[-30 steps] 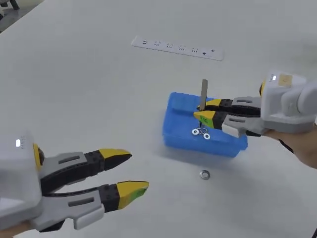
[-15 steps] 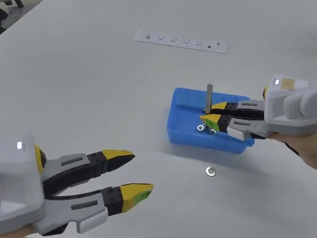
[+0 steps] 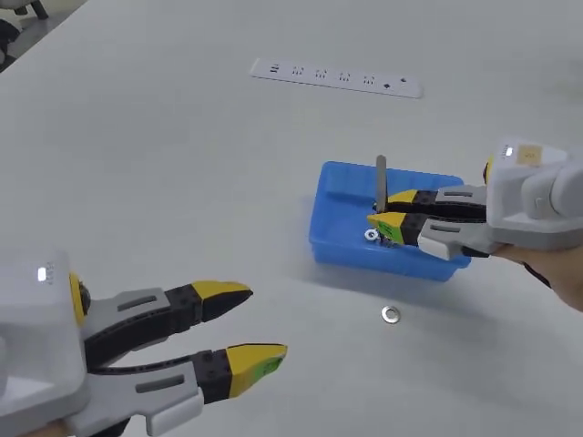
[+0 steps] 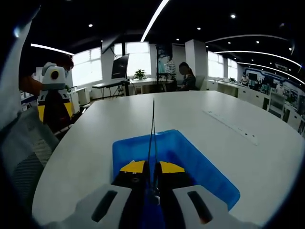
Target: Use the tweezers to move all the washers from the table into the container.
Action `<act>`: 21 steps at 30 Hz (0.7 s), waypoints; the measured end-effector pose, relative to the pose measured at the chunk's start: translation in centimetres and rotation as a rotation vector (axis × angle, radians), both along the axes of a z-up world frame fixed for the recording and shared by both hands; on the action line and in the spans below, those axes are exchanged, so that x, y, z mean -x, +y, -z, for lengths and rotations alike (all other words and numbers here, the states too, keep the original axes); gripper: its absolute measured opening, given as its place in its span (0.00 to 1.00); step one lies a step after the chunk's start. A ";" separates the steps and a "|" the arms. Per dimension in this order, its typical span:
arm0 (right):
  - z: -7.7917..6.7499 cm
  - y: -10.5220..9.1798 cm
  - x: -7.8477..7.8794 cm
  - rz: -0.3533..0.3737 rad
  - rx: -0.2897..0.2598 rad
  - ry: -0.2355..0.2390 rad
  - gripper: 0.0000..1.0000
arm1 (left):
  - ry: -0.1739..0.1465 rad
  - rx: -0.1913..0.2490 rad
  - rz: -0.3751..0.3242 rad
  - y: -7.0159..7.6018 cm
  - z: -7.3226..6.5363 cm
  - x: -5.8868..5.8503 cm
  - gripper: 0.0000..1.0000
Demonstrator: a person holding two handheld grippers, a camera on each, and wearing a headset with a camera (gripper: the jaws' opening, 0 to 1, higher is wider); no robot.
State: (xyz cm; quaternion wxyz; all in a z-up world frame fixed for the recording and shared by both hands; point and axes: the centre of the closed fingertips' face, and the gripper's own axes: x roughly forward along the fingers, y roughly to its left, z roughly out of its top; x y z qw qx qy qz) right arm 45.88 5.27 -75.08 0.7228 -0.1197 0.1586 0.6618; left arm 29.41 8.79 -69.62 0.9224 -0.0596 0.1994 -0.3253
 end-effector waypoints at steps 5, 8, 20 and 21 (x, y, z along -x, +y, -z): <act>-0.5 0.0 0.0 0.006 -0.025 -0.004 0.08 | -0.001 -0.003 0.001 0.0 0.0 0.0 0.41; -0.7 -0.1 -0.3 0.014 -0.033 -0.006 0.08 | -0.001 -0.003 0.003 -0.2 -0.1 -0.2 0.41; -1.2 -0.8 -0.7 0.027 -0.044 -0.004 0.08 | -0.059 0.000 0.028 -1.2 -1.0 -4.6 0.41; -1.1 -0.8 -0.6 0.027 -0.043 -0.004 0.08 | -0.069 0.000 0.037 -1.4 -1.2 -5.2 0.41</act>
